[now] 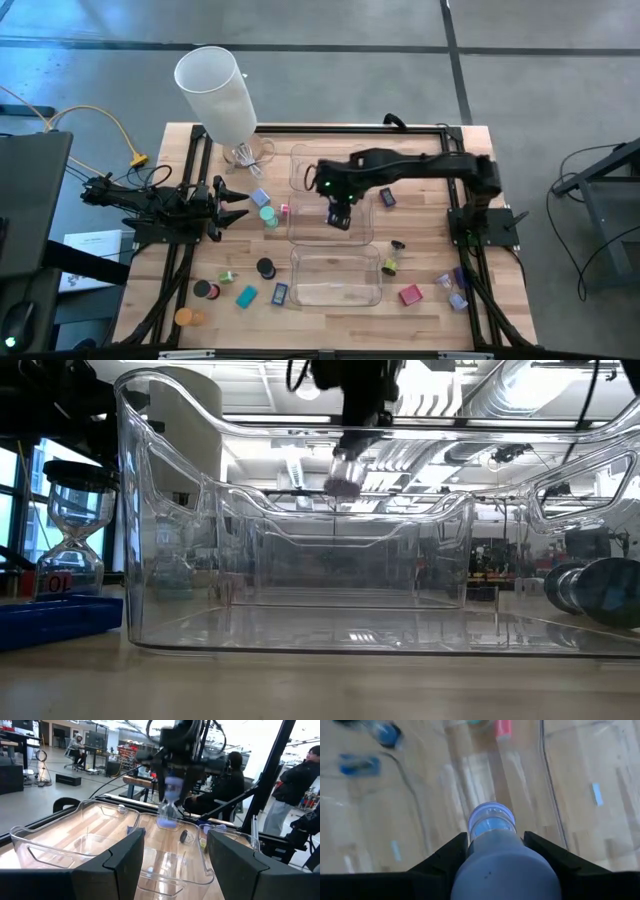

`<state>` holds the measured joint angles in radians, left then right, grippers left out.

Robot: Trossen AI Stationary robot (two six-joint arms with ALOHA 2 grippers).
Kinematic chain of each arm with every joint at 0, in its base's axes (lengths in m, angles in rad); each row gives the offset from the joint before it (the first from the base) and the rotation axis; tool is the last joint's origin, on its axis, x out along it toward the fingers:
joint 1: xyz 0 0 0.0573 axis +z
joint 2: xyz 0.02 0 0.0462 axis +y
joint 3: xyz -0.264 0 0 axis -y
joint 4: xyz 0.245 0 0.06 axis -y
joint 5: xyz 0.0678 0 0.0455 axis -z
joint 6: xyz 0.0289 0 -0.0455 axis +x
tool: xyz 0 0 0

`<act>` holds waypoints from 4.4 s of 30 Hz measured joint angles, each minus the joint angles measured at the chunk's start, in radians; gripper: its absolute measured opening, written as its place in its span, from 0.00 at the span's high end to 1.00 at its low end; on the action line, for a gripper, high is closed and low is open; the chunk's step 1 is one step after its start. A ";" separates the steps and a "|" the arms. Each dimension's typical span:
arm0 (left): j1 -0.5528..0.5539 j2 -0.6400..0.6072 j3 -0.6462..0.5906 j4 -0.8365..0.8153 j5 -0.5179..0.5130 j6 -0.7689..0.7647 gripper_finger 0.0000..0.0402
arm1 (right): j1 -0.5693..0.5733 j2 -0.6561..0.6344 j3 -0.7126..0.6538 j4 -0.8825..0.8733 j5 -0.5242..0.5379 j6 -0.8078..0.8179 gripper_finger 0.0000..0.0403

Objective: Pick & Place Office items
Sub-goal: Put the top right purple hourglass into the middle transparent bin, then put the white charger adapter into the top transparent bin

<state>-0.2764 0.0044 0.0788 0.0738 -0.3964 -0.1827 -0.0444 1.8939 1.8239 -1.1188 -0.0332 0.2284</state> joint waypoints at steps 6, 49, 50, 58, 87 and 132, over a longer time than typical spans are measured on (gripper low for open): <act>0.000 0.000 0.000 0.000 0.000 0.000 0.47 | -0.001 0.069 -0.004 -0.014 0.024 -0.021 0.57; 0.000 0.000 0.000 -0.051 0.038 -0.009 0.47 | 0.007 0.148 0.164 -0.180 0.137 0.011 0.36; 0.000 0.000 0.000 -0.051 0.038 -0.009 0.47 | 0.014 0.141 0.181 -0.200 0.139 0.024 0.36; 0.000 0.000 0.000 -0.051 0.035 -0.008 0.47 | 0.038 0.031 0.204 -0.427 0.141 0.199 0.36; 0.000 0.000 0.000 -0.051 0.034 -0.013 0.47 | 0.050 -0.383 -0.099 -0.453 0.207 0.377 0.36; 0.000 0.000 0.000 -0.051 -0.034 0.011 0.47 | -0.948 -0.582 -0.933 0.054 0.043 0.717 0.36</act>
<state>-0.2762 0.0046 0.0788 0.0223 -0.4309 -0.1719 -0.9928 1.3124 0.8913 -1.0645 0.0102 0.9458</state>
